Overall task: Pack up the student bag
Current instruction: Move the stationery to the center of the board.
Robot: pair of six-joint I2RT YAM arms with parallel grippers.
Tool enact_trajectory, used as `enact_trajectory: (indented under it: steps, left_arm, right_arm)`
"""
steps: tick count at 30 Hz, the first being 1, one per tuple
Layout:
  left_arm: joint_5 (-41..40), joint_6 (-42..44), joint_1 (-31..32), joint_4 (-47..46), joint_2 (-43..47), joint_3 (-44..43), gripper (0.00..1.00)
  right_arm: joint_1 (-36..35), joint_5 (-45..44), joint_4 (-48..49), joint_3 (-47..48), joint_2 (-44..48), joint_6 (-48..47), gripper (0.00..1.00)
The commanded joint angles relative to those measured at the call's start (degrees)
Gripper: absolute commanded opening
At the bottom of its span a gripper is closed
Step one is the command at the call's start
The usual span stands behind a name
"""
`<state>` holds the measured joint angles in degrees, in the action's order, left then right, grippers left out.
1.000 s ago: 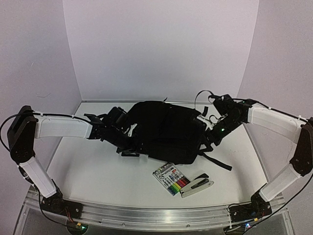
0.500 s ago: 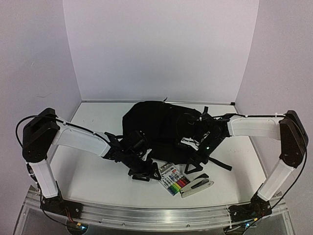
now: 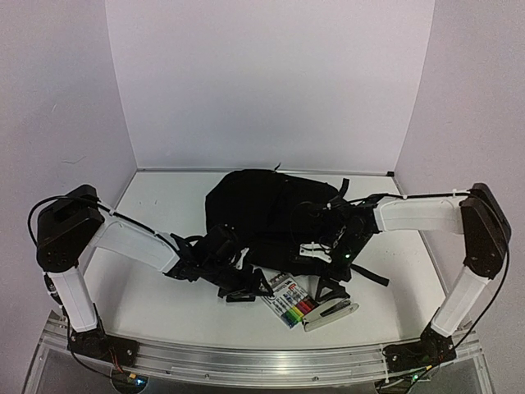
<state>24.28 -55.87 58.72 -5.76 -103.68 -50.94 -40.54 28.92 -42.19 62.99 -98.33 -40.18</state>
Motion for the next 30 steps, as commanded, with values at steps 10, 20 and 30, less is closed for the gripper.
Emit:
enact_trajectory:
  steps: [10,20,30]
  left_arm:
    - [-5.44,-16.89,6.44,-24.06,-5.46,6.13,0.62]
    - [-14.79,-19.86,6.49,-42.15,-6.47,12.86,0.45]
    - [-21.20,-11.56,6.43,-32.61,5.41,12.59,0.32]
  right_arm:
    - [-7.06,-1.41,10.13,1.37,-9.94,10.35,0.52]
    - [-8.31,1.92,14.31,4.80,-13.94,18.10,0.34]
    - [-8.47,9.28,13.97,9.82,-12.27,26.11,0.31]
